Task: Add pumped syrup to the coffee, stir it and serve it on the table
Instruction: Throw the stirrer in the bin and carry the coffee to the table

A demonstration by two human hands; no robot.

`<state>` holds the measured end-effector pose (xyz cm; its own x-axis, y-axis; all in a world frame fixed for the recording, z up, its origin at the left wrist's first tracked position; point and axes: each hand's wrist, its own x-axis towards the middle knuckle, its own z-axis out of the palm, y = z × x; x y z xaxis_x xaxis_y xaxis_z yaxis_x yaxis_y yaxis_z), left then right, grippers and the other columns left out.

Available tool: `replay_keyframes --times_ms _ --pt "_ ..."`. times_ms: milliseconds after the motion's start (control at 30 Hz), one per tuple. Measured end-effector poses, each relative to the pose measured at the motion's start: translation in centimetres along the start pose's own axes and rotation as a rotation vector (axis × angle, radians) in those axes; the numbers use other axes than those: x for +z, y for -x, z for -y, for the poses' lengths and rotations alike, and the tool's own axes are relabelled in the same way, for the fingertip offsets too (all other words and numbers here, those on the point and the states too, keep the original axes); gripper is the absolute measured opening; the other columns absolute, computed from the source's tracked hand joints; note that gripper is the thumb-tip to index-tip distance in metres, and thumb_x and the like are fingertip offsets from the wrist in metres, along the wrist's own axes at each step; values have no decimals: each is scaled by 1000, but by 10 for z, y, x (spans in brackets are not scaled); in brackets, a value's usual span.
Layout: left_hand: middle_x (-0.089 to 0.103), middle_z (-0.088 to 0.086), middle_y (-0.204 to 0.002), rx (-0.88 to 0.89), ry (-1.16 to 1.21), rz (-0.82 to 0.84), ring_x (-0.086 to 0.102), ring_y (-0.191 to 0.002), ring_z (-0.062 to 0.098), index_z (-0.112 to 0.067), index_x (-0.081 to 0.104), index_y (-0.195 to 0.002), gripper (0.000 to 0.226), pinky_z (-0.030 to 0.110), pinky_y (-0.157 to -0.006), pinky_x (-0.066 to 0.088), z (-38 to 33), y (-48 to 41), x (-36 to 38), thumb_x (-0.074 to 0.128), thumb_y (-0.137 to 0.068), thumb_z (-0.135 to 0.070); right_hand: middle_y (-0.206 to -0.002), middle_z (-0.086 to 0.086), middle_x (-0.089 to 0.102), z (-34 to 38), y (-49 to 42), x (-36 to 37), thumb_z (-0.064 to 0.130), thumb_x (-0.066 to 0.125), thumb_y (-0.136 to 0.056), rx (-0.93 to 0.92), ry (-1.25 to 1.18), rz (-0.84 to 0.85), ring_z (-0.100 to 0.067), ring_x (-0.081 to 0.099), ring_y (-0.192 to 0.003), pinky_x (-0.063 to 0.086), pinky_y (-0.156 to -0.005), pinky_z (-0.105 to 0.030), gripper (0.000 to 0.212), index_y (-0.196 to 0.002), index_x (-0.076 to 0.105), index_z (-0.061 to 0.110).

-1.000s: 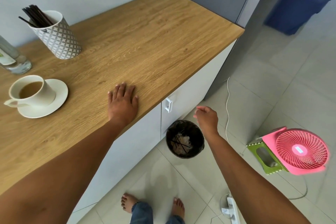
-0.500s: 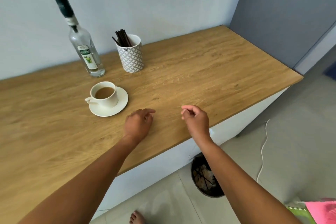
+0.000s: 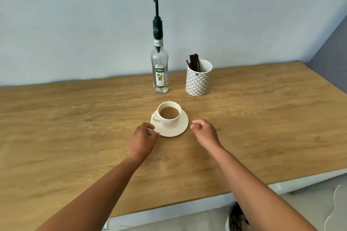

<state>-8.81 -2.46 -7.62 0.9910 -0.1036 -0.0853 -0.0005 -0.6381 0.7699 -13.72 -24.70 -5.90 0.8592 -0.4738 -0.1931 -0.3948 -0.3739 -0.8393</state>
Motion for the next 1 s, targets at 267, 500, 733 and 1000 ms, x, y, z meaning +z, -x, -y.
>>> replay_keyframes --times_ms 267,500,733,1000 --pt "58 0 -127 -154 83 92 61 -110 21 -28 43 -145 74 35 -94 50 5 -32 -12 77 -80 -33 -128 -15 63 16 -36 27 25 61 -94 1 161 13 -30 61 -113 44 -82 -28 41 -132 58 9" --pt "57 3 -127 -234 91 117 67 -105 30 -27 37 -150 84 51 -90 57 -6 -48 -4 77 -77 -27 -142 -17 43 23 -61 38 34 55 -97 1 339 67 -34 51 -125 44 -100 -41 56 -146 41 13" --pt "70 5 -110 -238 -44 117 70 -93 33 -28 60 -127 53 47 -83 58 -15 -51 6 72 -75 -31 -129 -11 41 25 -77 40 37 49 -96 -45 508 167 -35 59 -109 49 -93 -43 42 -134 48 17" --pt "68 7 -116 -295 -48 21 67 -102 30 -26 60 -128 52 45 -89 56 -27 -50 15 73 -78 -30 -120 -10 48 24 -87 41 35 51 -94 -100 569 203 -33 61 -102 48 -84 -38 30 -118 56 18"
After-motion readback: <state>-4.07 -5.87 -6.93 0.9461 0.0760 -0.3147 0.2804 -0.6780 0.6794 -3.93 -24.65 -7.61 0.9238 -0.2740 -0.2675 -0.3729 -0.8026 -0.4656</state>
